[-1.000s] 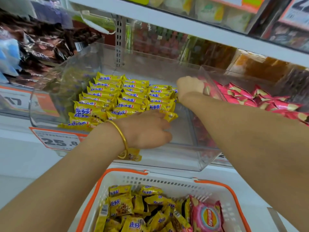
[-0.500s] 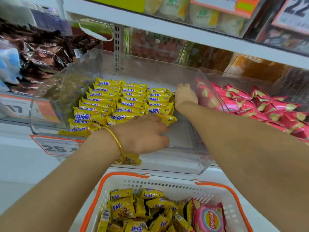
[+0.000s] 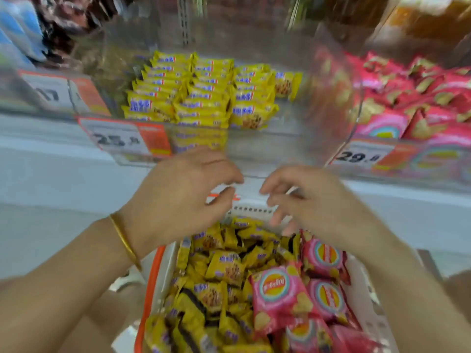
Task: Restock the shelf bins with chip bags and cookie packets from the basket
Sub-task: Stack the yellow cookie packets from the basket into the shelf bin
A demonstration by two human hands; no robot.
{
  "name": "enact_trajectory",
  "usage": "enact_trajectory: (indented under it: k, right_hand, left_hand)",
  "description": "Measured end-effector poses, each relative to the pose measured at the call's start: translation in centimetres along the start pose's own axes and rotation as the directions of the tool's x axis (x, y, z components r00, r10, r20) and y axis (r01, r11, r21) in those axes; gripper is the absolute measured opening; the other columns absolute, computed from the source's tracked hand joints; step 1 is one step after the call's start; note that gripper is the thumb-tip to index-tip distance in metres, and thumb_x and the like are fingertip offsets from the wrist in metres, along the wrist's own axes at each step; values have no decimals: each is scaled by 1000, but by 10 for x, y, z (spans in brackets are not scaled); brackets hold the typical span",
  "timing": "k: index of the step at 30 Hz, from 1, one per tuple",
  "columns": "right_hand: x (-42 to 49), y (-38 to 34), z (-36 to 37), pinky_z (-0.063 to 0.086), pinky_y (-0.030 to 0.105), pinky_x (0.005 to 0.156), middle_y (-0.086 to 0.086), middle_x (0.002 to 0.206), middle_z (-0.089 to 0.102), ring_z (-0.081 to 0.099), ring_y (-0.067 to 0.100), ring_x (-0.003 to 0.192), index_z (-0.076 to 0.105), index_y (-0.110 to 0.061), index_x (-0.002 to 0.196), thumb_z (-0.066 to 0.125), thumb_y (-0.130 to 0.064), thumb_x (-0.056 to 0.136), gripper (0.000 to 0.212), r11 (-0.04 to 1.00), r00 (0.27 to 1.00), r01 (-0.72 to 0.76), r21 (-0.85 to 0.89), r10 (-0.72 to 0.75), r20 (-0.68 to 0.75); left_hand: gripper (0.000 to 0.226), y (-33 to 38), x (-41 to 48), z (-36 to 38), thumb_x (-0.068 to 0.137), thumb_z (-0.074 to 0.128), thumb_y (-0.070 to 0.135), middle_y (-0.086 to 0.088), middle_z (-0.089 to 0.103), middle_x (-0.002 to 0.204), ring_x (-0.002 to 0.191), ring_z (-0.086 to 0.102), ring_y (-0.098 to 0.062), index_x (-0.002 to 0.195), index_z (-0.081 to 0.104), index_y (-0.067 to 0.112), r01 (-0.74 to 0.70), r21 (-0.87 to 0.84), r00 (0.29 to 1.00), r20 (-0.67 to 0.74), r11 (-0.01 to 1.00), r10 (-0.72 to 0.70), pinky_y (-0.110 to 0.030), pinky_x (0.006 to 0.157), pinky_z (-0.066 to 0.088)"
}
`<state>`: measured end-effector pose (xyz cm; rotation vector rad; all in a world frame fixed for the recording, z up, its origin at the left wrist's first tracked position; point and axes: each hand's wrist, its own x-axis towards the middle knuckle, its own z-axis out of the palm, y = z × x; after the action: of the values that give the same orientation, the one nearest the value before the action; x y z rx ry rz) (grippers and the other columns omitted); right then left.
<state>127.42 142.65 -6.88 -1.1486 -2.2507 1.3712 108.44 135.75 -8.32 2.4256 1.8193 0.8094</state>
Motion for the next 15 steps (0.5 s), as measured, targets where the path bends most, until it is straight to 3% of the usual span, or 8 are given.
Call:
enact_trajectory:
  k: [2,4,7,11,13,15]
  right_hand:
    - [20,48,36,56,40,61,10,94,60,65,21,68,59,-20,81,46,4,92,30,974,979,-148,-171,169,112]
    - [47,93,70,53,35,74,8,108,63,63,20,87,63,-17,95,46,1,92,24,915,965,-147,-375,217,150]
    - [77,134,110,41,28,75,7,116,60,57,23,104,58,-11,114,54,-6,91,24,836,936,-117,-536,273,222]
    - [76,156,153,49,35,82,12,121,55,56,26,104,40,-6,134,71,-27,83,64,702,805,-8,-712,427,412]
    - [72,164,164,49,36,74,11,106,55,57,28,99,45,-8,126,72,-21,82,54,668,843,10,-744,394,366]
    - [73,170,162,42,29,60,4,85,47,54,20,78,48,-12,89,73,-21,80,28,701,871,7,-713,346,349]
  left_hand:
    - [33,-6,-18,14,80,42,36,9,64,81,79,56,-12,89,71,24,36,74,986,160,997,-48,-23,62,42]
    - [38,-11,-25,24,82,37,40,10,64,88,86,59,-15,96,69,26,82,130,960,255,988,-114,-25,64,43]
    - [33,-22,-28,34,93,38,40,11,59,109,105,50,-11,115,60,30,148,221,916,338,964,-218,-29,78,44]
    - [30,-28,-25,39,95,42,36,9,56,116,111,47,-11,122,55,31,174,253,878,399,952,-266,-32,86,45]
    - [31,-30,-24,41,96,41,36,9,55,118,113,46,-11,124,53,31,170,274,868,413,947,-275,-31,87,45]
    - [31,-30,-23,42,96,41,36,8,55,119,114,46,-12,125,52,30,165,285,857,433,944,-280,-32,87,46]
